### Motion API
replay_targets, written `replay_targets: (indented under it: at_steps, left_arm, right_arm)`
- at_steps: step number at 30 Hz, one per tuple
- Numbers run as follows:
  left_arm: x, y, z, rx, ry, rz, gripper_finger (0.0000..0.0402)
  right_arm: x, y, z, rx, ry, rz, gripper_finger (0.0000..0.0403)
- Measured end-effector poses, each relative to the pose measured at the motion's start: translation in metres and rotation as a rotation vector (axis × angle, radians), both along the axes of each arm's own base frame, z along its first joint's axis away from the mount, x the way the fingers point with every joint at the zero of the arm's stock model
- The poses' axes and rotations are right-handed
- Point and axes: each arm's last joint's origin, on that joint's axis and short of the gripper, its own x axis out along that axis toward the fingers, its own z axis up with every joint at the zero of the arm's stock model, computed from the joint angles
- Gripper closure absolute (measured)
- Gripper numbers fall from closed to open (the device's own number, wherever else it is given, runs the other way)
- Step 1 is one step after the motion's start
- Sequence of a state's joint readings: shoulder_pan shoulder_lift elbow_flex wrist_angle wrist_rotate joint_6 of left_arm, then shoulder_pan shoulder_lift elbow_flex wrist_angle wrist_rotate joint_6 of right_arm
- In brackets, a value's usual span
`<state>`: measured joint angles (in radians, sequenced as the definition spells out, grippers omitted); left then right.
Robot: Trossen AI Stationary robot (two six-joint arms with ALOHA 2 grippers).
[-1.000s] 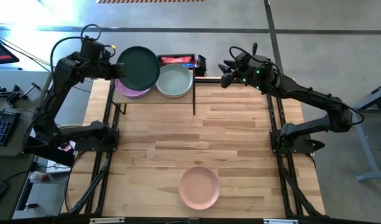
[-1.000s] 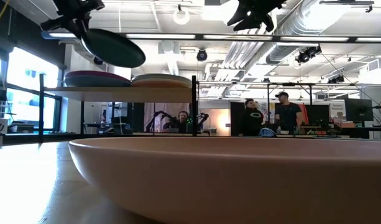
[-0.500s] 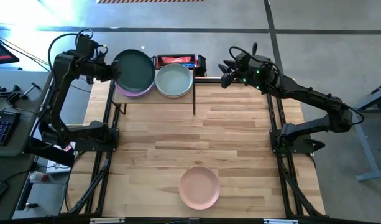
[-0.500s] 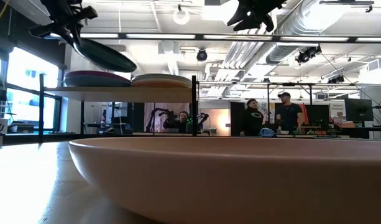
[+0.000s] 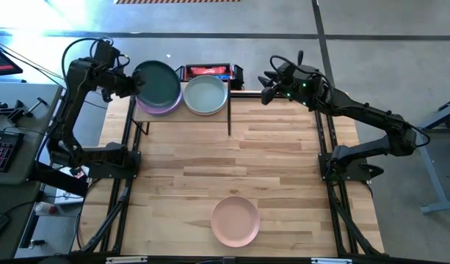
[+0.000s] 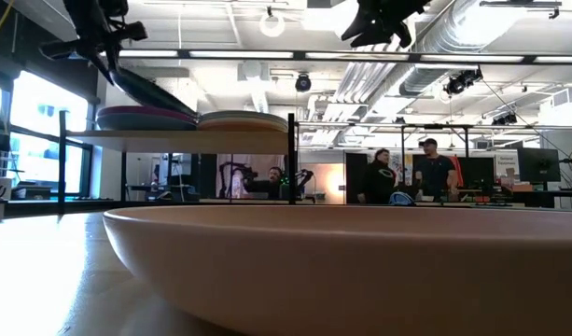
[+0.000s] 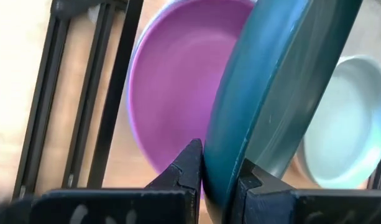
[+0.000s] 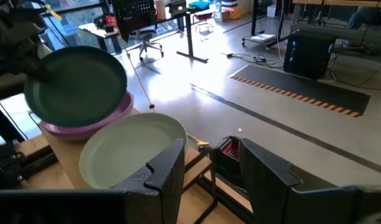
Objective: Place and stack plates onto a shelf
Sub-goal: Stack the dark green plate on top of the violet plate on the shelf
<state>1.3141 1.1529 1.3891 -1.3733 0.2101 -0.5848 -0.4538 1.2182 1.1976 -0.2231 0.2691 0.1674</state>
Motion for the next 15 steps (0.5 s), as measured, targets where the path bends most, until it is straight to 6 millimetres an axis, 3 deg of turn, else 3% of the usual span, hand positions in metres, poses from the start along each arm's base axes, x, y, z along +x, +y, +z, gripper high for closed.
replay_targets:
  at_steps: [15]
  left_arm:
    - [0.009,0.012,-0.013,-0.112,0.012,-0.017,0.038]
  right_arm:
    - [-0.001,0.001,-0.005,-0.018,0.081,0.014,0.0263]
